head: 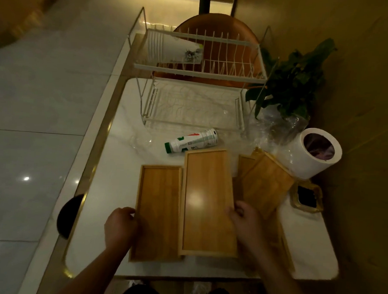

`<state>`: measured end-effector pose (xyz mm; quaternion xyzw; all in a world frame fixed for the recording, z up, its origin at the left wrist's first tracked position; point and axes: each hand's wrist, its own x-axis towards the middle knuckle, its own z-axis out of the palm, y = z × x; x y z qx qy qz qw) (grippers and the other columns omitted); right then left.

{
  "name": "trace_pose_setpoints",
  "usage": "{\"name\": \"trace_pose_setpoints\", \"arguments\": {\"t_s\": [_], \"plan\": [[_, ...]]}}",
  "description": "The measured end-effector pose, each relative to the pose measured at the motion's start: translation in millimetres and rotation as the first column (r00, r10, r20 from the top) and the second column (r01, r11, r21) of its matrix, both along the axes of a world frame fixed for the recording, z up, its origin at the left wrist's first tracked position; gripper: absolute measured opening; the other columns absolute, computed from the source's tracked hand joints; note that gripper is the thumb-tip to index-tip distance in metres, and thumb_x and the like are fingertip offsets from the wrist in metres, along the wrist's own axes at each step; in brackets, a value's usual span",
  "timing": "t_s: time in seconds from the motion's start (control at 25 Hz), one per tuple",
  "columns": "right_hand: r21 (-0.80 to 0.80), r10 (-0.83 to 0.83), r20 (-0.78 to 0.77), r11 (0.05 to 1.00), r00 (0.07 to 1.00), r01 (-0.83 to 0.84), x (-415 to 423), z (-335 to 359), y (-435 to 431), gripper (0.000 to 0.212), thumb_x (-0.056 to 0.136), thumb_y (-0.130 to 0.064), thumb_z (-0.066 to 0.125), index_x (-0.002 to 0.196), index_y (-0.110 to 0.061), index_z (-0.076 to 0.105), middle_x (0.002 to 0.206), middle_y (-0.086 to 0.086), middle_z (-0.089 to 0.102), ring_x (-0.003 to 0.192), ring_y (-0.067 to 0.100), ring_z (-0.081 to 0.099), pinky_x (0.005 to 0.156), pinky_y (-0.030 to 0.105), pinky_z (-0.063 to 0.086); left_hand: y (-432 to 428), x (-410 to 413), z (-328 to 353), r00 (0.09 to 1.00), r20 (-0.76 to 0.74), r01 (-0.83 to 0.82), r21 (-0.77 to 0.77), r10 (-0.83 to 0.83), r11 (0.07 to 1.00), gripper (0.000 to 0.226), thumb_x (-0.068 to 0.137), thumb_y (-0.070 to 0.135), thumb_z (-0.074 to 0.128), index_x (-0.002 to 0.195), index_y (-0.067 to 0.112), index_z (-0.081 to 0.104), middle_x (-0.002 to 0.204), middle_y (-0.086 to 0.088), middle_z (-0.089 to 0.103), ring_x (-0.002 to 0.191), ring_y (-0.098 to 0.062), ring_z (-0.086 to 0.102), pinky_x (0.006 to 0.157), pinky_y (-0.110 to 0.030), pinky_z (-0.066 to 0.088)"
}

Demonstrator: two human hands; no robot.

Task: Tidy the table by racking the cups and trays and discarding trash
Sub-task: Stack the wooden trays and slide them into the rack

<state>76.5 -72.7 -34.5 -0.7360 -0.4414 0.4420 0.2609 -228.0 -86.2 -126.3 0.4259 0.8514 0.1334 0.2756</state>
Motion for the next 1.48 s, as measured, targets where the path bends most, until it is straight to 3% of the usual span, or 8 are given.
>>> {"name": "trace_pose_setpoints", "arguments": {"t_s": [0.12, 0.28, 0.4, 0.48, 0.76, 1.04, 1.28, 1.48], "plan": [[0.052, 0.012, 0.060, 0.999, 0.998, -0.015, -42.3, 3.3, 0.9, 0.021, 0.084, -0.018, 0.073, 0.101, -0.021, 0.060, 0.087, -0.007, 0.061, 0.071, 0.003, 0.057, 0.053, 0.008, 0.041, -3.8, -19.3, 4.9, 0.998, 0.057, -0.036, 0.018, 0.035, 0.999, 0.037, 0.091, 0.023, 0.064, 0.126, 0.013, 0.065, 0.112, -0.011, 0.071, 0.082, -0.017, 0.067, 0.073, -0.034, 0.057], [0.081, 0.071, 0.063, 0.994, 0.996, -0.076, -86.5, 8.6, -6.4, 0.027, 0.079, -0.022, 0.076, 0.083, -0.034, 0.052, 0.073, -0.010, 0.062, 0.063, -0.004, 0.061, 0.045, 0.012, 0.041, -0.2, -6.2, 33.2, 0.962, 0.242, 0.082, 0.183, -0.126, 0.980, 0.045, 0.089, 0.038, 0.068, 0.131, 0.026, 0.059, 0.116, -0.004, 0.064, 0.090, -0.013, 0.066, 0.072, -0.032, 0.056], [0.144, 0.205, 0.301, 0.956, 0.931, -0.257, -116.9, 7.4, -17.8, 0.021, 0.080, -0.031, 0.069, 0.087, -0.034, 0.050, 0.081, -0.012, 0.058, 0.068, 0.006, 0.057, 0.053, 0.022, 0.042, 11.5, 28.5, 74.3, 0.478, 0.878, -0.106, 0.035, 0.020, 0.994, 0.052, 0.086, 0.049, 0.069, 0.135, 0.039, 0.052, 0.120, 0.001, 0.067, 0.104, -0.020, 0.069, 0.080, -0.039, 0.060], [0.147, 0.330, 0.434, 0.892, 0.838, -0.428, -134.8, 3.4, -26.6, 0.020, 0.085, -0.035, 0.063, 0.101, -0.032, 0.050, 0.099, -0.010, 0.056, 0.084, 0.012, 0.056, 0.063, 0.027, 0.045, 16.8, 42.8, 85.7, 0.318, 0.947, -0.129, 0.002, 0.039, 0.992, 0.046, 0.089, 0.044, 0.067, 0.132, 0.031, 0.057, 0.116, -0.005, 0.072, 0.102, -0.029, 0.071, 0.078, -0.041, 0.060], [0.120, 0.373, 0.416, 0.881, 0.829, -0.457, -117.1, -14.1, -17.7, 0.048, 0.089, -0.056, 0.054, 0.131, -0.033, 0.050, 0.135, -0.005, 0.047, 0.119, 0.020, 0.053, 0.088, 0.033, 0.051, 21.5, 18.9, 86.7, 0.482, 0.868, -0.297, 0.033, 0.120, 0.954, 0.025, 0.099, 0.012, 0.046, 0.109, 0.013, 0.070, 0.094, -0.012, 0.076, 0.090, -0.040, 0.071, 0.080, -0.061, 0.056], [-0.063, 0.339, 0.144, 0.941, 0.930, -0.333, -108.6, -47.0, 11.4, 0.021, 0.093, -0.033, 0.059, 0.100, -0.017, 0.072, 0.098, 0.004, 0.073, 0.090, 0.020, 0.067, 0.080, 0.038, 0.055, 23.1, -24.7, 70.2, 0.516, 0.848, -0.261, 0.020, 0.122, 0.965, 0.026, 0.100, 0.019, 0.046, 0.109, 0.023, 0.070, 0.096, -0.004, 0.077, 0.086, -0.026, 0.075, 0.068, -0.041, 0.062], [-0.077, 0.291, 0.147, 0.956, 0.945, -0.282, -119.6, -64.8, 0.5, 0.020, 0.093, -0.032, 0.060, 0.110, -0.023, 0.066, 0.100, -0.006, 0.067, 0.082, 0.006, 0.058, 0.062, 0.018, 0.042, 33.6, -39.3, 48.7, 0.885, 0.465, -0.024, 0.110, -0.030, 0.994, 0.033, 0.097, 0.017, 0.051, 0.127, 0.018, 0.065, 0.085, -0.006, 0.072, 0.078, -0.024, 0.070, 0.074, -0.043, 0.061], [-0.052, 0.289, 0.190, 0.957, 0.938, -0.284, -126.0, -68.9, 1.5, 0.017, 0.092, -0.028, 0.060, 0.106, -0.021, 0.063, 0.090, -0.008, 0.061, 0.079, 0.010, 0.057, 0.063, 0.026, 0.044, 38.3, -39.8, 32.9, 0.966, 0.210, 0.135, 0.099, -0.153, 0.986, 0.031, 0.095, 0.015, 0.053, 0.122, 0.013, 0.069, 0.074, -0.005, 0.069, 0.063, -0.016, 0.066, 0.055, -0.026, 0.050]]}}
